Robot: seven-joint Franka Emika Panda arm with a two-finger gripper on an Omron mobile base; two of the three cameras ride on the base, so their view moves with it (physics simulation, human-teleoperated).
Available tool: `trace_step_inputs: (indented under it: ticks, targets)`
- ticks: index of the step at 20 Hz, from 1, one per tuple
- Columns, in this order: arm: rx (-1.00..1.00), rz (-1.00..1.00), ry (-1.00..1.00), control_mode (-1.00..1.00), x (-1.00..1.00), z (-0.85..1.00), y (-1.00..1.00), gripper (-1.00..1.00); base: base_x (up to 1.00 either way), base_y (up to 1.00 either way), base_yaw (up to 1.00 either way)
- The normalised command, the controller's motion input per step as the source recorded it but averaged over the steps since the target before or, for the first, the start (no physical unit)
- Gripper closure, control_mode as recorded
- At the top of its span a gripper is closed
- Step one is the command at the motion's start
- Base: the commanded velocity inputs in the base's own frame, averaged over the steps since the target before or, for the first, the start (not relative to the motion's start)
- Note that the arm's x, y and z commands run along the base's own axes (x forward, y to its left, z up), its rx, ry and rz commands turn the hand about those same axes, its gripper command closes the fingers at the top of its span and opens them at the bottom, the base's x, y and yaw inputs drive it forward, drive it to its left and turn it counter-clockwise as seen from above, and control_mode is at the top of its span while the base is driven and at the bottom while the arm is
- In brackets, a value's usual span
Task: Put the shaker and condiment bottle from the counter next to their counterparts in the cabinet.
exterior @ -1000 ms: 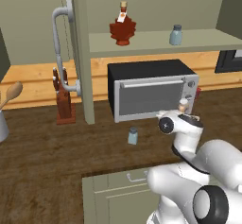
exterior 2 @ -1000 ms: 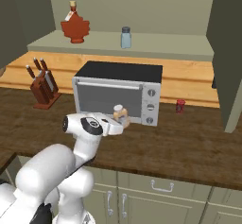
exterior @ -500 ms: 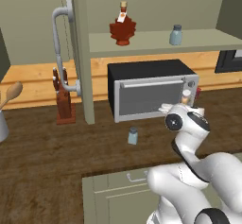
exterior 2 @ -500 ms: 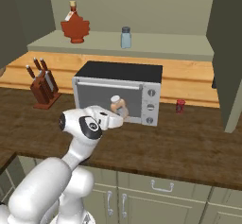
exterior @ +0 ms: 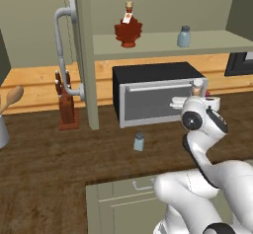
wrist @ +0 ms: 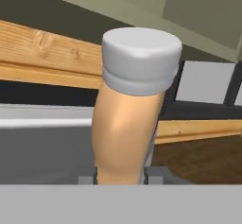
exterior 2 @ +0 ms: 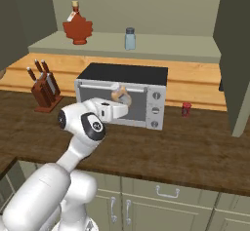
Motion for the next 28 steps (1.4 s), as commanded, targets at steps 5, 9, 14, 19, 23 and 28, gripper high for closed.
trace_step_inputs:
  ticks: [5,9,14,19,23,28]
  targets:
    - [-0.01,0.14,0.0,-1.0,-0.57,0.7,-0.15,1.0,0.0,0.0,0.0]
    - [0.0,0.12,0.07,-1.0,-0.45,0.67,-0.06,1.0,0.0,0.0,0.0]
    - [0.0,0.13,0.23,-1.0,-0.21,0.94,0.02,1.0,0.0,0.0,0.0]
    - [0.0,0.14,0.19,-1.0,-0.49,0.94,0.0,1.0,0.0,0.0,0.0]
    - [0.0,0.14,0.15,-1.0,-0.62,0.84,0.08,1.0,0.0,0.0,0.0]
    - [-0.08,0.05,-0.04,-1.0,-0.07,0.17,0.3,1.0,0.0,0.0,0.0]
